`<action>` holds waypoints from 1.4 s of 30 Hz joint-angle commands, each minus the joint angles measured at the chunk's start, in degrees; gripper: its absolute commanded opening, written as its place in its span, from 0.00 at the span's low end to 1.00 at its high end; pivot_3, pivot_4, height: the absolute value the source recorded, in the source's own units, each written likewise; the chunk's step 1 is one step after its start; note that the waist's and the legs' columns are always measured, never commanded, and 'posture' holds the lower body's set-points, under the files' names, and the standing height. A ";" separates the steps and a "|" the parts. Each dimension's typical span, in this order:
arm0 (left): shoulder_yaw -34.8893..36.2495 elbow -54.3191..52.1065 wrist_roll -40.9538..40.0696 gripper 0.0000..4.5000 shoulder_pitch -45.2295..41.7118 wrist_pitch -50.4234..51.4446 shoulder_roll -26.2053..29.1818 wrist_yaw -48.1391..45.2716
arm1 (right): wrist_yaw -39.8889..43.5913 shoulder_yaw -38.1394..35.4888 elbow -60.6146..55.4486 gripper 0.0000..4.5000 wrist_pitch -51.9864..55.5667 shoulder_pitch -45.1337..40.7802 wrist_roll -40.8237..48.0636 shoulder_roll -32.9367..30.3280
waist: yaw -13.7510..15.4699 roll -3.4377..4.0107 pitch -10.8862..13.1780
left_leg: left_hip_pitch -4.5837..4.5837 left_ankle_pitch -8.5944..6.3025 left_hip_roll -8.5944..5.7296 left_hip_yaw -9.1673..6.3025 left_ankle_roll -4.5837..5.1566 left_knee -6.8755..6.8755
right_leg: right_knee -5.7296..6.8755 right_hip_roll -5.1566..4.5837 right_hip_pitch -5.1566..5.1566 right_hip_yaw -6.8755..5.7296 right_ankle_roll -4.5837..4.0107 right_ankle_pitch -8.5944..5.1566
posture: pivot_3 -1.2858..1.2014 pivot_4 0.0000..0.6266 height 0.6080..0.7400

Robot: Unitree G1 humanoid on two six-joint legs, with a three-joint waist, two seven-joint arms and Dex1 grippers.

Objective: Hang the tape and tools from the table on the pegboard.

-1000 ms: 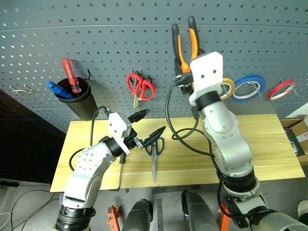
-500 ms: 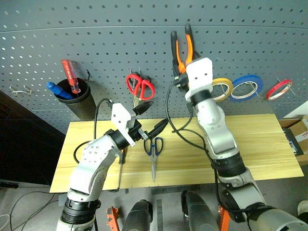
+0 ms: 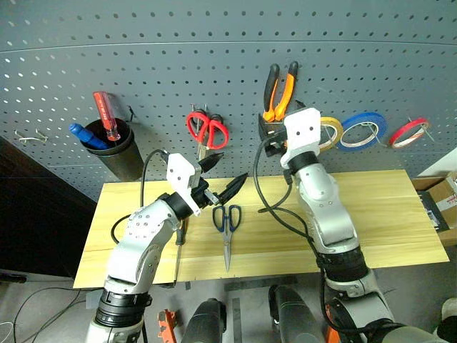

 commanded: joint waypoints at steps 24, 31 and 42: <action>-12.36 13.90 13.41 0.97 0.55 35.02 -7.74 17.02 | 24.11 -8.73 -41.69 0.99 58.84 19.10 46.68 -18.43 | 1.18 0.04 -0.16 | 0.56 0.02 -0.04 -0.03 0.07 0.14 | 0.41 0.03 0.49 0.12 -0.02 -0.01 | 0.49 0.40 1.00; -8.87 19.23 14.99 0.97 -1.07 38.92 -14.50 24.17 | 23.97 -6.72 -41.80 0.99 57.80 19.35 48.56 -22.50 | 1.24 0.00 -0.33 | 0.58 0.01 -0.06 -0.04 0.07 0.14 | 0.34 -0.01 0.56 0.09 -0.02 -0.01 | 0.49 0.40 1.00; -2.51 20.17 15.24 0.89 -1.38 41.25 -18.71 29.76 | 23.06 -7.83 -41.55 1.00 56.84 19.37 49.94 -24.58 | 1.11 -0.05 -0.82 | 0.66 0.02 -0.04 -0.04 0.07 0.14 | 0.35 0.01 0.63 0.10 -0.02 -0.01 | 0.48 0.40 1.00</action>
